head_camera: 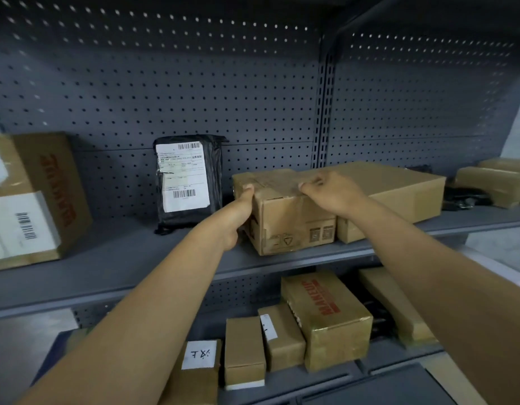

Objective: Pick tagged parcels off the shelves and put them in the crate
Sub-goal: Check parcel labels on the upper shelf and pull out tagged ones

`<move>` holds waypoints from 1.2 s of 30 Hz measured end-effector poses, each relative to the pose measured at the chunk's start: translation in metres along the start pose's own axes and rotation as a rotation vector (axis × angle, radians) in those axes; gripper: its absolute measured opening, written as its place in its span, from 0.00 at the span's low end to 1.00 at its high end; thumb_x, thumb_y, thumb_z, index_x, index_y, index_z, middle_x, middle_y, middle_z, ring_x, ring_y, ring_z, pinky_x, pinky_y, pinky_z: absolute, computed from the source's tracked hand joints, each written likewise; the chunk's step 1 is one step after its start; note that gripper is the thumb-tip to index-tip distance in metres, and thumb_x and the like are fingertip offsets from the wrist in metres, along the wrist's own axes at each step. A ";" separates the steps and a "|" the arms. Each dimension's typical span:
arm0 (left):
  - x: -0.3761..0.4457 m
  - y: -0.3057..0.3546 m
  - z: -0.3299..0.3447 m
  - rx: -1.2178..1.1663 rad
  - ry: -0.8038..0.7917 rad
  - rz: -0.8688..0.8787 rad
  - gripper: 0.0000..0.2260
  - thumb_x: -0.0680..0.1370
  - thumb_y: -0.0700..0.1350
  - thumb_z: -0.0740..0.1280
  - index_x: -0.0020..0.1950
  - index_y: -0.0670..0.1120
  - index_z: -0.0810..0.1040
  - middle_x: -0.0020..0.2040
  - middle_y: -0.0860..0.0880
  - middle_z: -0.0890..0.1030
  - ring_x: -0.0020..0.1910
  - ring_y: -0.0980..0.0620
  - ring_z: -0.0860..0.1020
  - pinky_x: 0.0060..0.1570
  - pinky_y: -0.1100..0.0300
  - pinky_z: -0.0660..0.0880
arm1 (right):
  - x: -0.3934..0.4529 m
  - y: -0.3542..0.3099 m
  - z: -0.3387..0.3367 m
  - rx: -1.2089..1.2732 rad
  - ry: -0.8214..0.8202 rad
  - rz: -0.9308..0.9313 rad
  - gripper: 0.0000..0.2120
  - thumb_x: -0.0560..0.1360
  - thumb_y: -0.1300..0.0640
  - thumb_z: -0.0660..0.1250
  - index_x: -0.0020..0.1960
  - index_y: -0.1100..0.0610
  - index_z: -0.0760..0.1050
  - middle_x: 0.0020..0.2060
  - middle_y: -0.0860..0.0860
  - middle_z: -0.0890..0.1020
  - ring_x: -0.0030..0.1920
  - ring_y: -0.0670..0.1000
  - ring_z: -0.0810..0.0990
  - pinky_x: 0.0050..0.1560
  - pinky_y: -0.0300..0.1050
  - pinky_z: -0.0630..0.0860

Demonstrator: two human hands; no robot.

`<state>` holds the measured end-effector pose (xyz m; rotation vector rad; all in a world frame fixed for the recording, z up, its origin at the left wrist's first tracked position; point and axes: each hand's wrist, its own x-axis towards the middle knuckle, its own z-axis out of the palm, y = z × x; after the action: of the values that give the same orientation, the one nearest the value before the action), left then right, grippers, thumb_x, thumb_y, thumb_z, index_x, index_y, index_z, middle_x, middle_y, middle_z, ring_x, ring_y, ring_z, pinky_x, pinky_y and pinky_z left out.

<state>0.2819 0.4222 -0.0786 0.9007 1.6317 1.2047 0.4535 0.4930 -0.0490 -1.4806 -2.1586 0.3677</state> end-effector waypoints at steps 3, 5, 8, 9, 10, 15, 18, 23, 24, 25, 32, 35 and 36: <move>-0.007 0.001 0.007 -0.097 -0.033 -0.044 0.44 0.66 0.76 0.61 0.74 0.49 0.70 0.71 0.45 0.73 0.71 0.44 0.71 0.73 0.45 0.63 | -0.003 0.010 -0.004 0.206 0.005 -0.069 0.25 0.79 0.41 0.62 0.71 0.52 0.69 0.68 0.53 0.75 0.66 0.55 0.74 0.58 0.44 0.70; -0.019 0.004 0.012 -0.182 -0.016 -0.023 0.35 0.70 0.71 0.66 0.68 0.49 0.74 0.64 0.43 0.79 0.62 0.42 0.77 0.64 0.42 0.73 | -0.005 0.014 -0.005 0.361 0.036 -0.111 0.25 0.77 0.42 0.65 0.70 0.51 0.68 0.68 0.53 0.73 0.66 0.54 0.73 0.56 0.43 0.68; -0.039 0.013 0.018 -0.290 0.040 0.027 0.22 0.75 0.63 0.68 0.61 0.49 0.78 0.56 0.43 0.83 0.54 0.42 0.81 0.51 0.46 0.80 | -0.010 0.014 -0.012 0.586 0.080 -0.189 0.25 0.75 0.46 0.70 0.70 0.49 0.68 0.67 0.50 0.72 0.64 0.51 0.73 0.60 0.43 0.69; -0.046 0.016 0.019 -0.326 0.074 0.056 0.19 0.76 0.61 0.67 0.58 0.49 0.79 0.54 0.44 0.83 0.52 0.43 0.82 0.49 0.46 0.80 | -0.010 0.013 -0.015 0.696 0.067 -0.184 0.25 0.75 0.48 0.71 0.70 0.49 0.68 0.65 0.49 0.72 0.63 0.50 0.74 0.60 0.43 0.70; -0.051 0.019 0.020 -0.368 0.109 0.096 0.15 0.77 0.59 0.67 0.56 0.50 0.79 0.52 0.45 0.83 0.51 0.43 0.82 0.50 0.45 0.80 | -0.011 0.013 -0.018 0.824 0.038 -0.167 0.25 0.75 0.50 0.71 0.69 0.49 0.68 0.64 0.48 0.73 0.62 0.50 0.74 0.61 0.44 0.71; -0.074 0.028 0.014 -0.429 0.245 0.282 0.05 0.78 0.53 0.67 0.49 0.53 0.79 0.47 0.49 0.83 0.49 0.47 0.81 0.56 0.39 0.78 | -0.011 0.019 -0.029 1.203 -0.163 -0.051 0.32 0.66 0.43 0.73 0.67 0.49 0.70 0.67 0.52 0.74 0.68 0.55 0.72 0.72 0.59 0.65; -0.077 0.024 0.004 -0.488 0.171 0.332 0.16 0.75 0.53 0.70 0.61 0.51 0.80 0.60 0.44 0.82 0.59 0.41 0.80 0.53 0.33 0.77 | -0.017 0.027 -0.036 1.146 -0.456 -0.047 0.28 0.72 0.39 0.69 0.69 0.47 0.71 0.64 0.53 0.79 0.65 0.57 0.76 0.69 0.60 0.68; -0.080 0.021 -0.003 -0.403 0.073 0.420 0.18 0.79 0.48 0.66 0.69 0.47 0.74 0.63 0.46 0.81 0.61 0.43 0.79 0.54 0.43 0.80 | -0.020 0.030 -0.040 1.267 -0.573 -0.041 0.23 0.74 0.40 0.67 0.66 0.49 0.74 0.59 0.55 0.83 0.59 0.57 0.81 0.62 0.58 0.76; -0.080 0.022 -0.005 -0.339 0.084 0.418 0.18 0.79 0.47 0.66 0.69 0.48 0.73 0.63 0.46 0.80 0.61 0.43 0.78 0.58 0.43 0.78 | -0.019 0.027 -0.039 1.265 -0.520 -0.044 0.24 0.74 0.41 0.68 0.66 0.50 0.74 0.58 0.55 0.83 0.58 0.56 0.82 0.60 0.57 0.78; -0.080 0.026 -0.005 -0.261 0.124 0.412 0.19 0.79 0.45 0.67 0.70 0.49 0.71 0.63 0.46 0.79 0.61 0.44 0.78 0.60 0.44 0.76 | -0.018 0.024 -0.039 1.256 -0.441 -0.054 0.26 0.73 0.42 0.70 0.67 0.51 0.73 0.59 0.54 0.83 0.58 0.56 0.82 0.58 0.55 0.79; -0.091 0.082 0.037 -0.092 0.139 0.431 0.21 0.77 0.48 0.71 0.68 0.50 0.71 0.60 0.51 0.77 0.59 0.49 0.76 0.58 0.48 0.77 | -0.022 -0.012 -0.039 0.575 0.204 -0.105 0.59 0.65 0.37 0.75 0.80 0.50 0.38 0.78 0.54 0.55 0.77 0.58 0.56 0.75 0.60 0.57; -0.089 0.096 0.047 -0.076 0.114 0.451 0.35 0.65 0.58 0.76 0.68 0.49 0.71 0.57 0.49 0.83 0.52 0.49 0.83 0.42 0.53 0.82 | -0.033 -0.022 -0.031 0.478 0.274 -0.284 0.59 0.66 0.37 0.75 0.81 0.52 0.40 0.77 0.53 0.56 0.77 0.56 0.55 0.76 0.59 0.55; -0.087 0.096 0.043 -0.103 0.142 0.452 0.42 0.58 0.61 0.77 0.69 0.49 0.70 0.57 0.49 0.83 0.51 0.48 0.84 0.43 0.52 0.83 | -0.037 -0.022 -0.029 0.507 0.266 -0.360 0.55 0.68 0.40 0.74 0.81 0.53 0.43 0.76 0.52 0.57 0.76 0.55 0.56 0.75 0.57 0.58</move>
<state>0.3563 0.3824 0.0287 1.1795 1.5015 1.6778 0.4625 0.4493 -0.0234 -0.7968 -1.8828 0.5086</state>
